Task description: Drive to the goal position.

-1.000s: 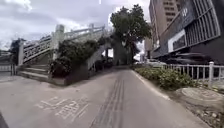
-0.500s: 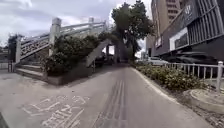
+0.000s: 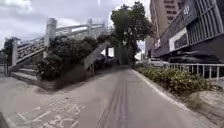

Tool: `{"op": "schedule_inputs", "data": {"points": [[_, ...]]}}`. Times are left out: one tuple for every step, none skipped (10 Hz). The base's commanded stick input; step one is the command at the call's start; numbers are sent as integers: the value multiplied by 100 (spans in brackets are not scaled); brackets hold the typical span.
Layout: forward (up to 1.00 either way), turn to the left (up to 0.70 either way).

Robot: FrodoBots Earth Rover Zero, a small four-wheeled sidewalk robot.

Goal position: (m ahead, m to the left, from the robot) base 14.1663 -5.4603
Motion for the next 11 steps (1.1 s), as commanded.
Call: {"op": "schedule_inputs", "data": {"points": [[45, -3], [45, -19], [45, -27], [45, -27], [45, -27], [45, -22], [45, -16], [45, 0], [45, 0], [45, 0], [45, 0]]}}
